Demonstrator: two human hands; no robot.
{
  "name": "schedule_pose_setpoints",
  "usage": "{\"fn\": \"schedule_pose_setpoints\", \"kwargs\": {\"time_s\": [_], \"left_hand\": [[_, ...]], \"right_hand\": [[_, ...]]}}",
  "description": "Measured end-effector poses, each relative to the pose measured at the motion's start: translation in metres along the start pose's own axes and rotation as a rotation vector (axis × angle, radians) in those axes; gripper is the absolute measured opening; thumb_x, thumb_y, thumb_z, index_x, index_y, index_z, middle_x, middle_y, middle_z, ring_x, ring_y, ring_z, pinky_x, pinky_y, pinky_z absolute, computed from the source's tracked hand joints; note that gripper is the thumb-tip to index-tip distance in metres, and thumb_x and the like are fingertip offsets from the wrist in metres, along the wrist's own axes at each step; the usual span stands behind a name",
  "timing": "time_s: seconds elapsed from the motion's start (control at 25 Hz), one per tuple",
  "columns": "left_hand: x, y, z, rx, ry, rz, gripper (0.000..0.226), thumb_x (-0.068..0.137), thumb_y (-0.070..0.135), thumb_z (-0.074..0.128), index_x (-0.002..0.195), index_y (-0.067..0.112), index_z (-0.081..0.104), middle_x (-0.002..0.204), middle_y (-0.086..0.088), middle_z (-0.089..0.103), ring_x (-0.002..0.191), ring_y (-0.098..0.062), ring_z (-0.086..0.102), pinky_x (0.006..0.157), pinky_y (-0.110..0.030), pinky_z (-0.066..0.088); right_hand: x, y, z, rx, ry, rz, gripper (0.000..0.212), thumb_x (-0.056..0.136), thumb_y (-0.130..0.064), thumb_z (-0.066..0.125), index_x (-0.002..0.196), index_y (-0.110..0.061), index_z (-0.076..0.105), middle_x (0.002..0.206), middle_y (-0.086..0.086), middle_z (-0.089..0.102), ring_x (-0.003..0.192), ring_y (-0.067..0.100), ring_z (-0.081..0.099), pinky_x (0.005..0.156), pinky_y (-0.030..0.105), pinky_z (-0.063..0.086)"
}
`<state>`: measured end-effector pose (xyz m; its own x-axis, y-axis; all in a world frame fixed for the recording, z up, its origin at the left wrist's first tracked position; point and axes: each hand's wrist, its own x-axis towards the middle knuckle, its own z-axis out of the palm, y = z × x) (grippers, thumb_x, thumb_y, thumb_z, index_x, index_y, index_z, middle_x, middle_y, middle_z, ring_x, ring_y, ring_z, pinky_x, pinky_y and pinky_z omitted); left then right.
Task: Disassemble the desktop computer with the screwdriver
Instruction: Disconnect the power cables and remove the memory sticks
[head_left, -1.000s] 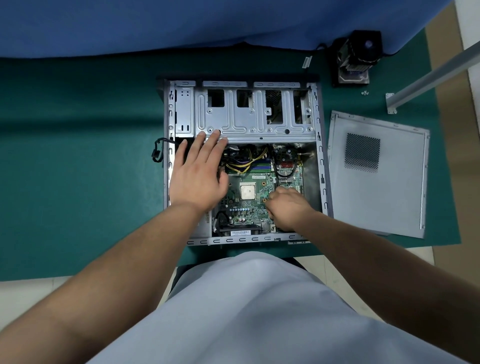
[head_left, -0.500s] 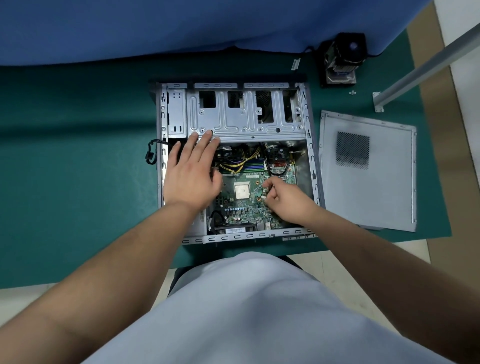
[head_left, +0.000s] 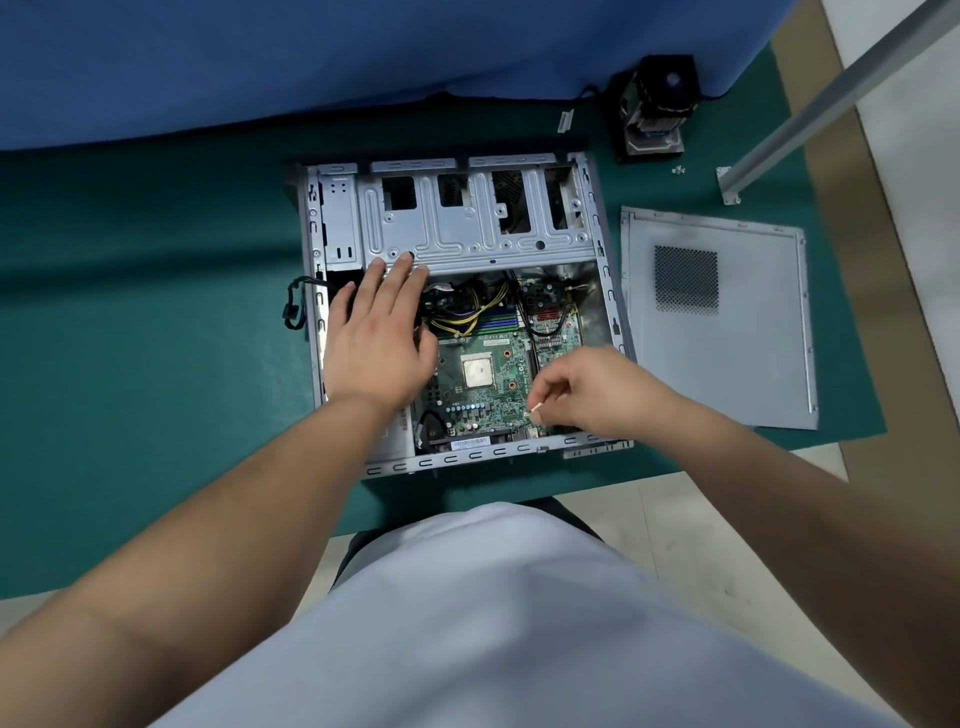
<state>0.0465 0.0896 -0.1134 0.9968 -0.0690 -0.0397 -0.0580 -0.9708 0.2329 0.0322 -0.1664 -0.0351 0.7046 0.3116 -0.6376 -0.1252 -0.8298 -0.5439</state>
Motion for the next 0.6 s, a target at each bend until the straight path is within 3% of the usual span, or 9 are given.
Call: {"fn": "schedule_pose_setpoints", "kwargs": {"time_s": [0.08, 0.2, 0.28, 0.48, 0.6], "left_hand": [[-0.001, 0.000, 0.000, 0.004, -0.003, 0.001, 0.066, 0.096, 0.040, 0.042, 0.160, 0.026, 0.030, 0.169, 0.005, 0.025, 0.157, -0.019, 0.018, 0.126, -0.047, 0.016], [-0.002, -0.001, 0.001, 0.005, -0.008, 0.005, 0.067, 0.096, 0.040, 0.042, 0.160, 0.026, 0.029, 0.169, 0.004, 0.024, 0.157, -0.020, 0.017, 0.126, -0.047, 0.016], [-0.003, -0.001, 0.001, 0.000, 0.000, 0.008, 0.068, 0.095, 0.040, 0.042, 0.160, 0.025, 0.029, 0.169, 0.004, 0.025, 0.157, -0.021, 0.017, 0.126, -0.047, 0.017], [-0.003, -0.001, 0.002, -0.002, -0.006, 0.014, 0.069, 0.093, 0.039, 0.041, 0.160, 0.024, 0.030, 0.169, 0.003, 0.025, 0.157, -0.022, 0.017, 0.126, -0.047, 0.017], [-0.003, -0.002, 0.002, 0.001, -0.009, 0.020, 0.069, 0.092, 0.039, 0.043, 0.159, 0.024, 0.031, 0.169, 0.002, 0.025, 0.157, -0.022, 0.018, 0.125, -0.048, 0.018]], "right_hand": [[-0.007, -0.010, 0.003, -0.031, -0.020, -0.011, 0.007, 0.084, -0.021, 0.083, 0.084, -0.028, 0.079, 0.067, -0.021, 0.071, 0.066, 0.001, 0.068, 0.079, 0.023, 0.050], [-0.013, -0.022, 0.013, -0.002, -0.056, -0.006, 0.009, 0.084, -0.016, 0.081, 0.082, -0.024, 0.079, 0.068, -0.010, 0.073, 0.063, 0.012, 0.071, 0.054, 0.025, 0.058], [-0.010, -0.028, 0.020, 0.003, -0.022, -0.020, 0.008, 0.084, -0.014, 0.081, 0.082, -0.022, 0.078, 0.067, -0.008, 0.073, 0.062, 0.012, 0.070, 0.048, 0.018, 0.052], [0.002, -0.044, 0.042, -0.055, 0.082, -0.052, 0.006, 0.087, -0.016, 0.078, 0.083, -0.021, 0.078, 0.065, -0.015, 0.066, 0.061, 0.000, 0.063, 0.069, 0.025, 0.058], [0.002, -0.046, 0.053, -0.087, 0.095, -0.059, 0.005, 0.087, -0.018, 0.076, 0.085, -0.023, 0.076, 0.072, -0.013, 0.068, 0.067, 0.006, 0.067, 0.070, 0.028, 0.059]]}}
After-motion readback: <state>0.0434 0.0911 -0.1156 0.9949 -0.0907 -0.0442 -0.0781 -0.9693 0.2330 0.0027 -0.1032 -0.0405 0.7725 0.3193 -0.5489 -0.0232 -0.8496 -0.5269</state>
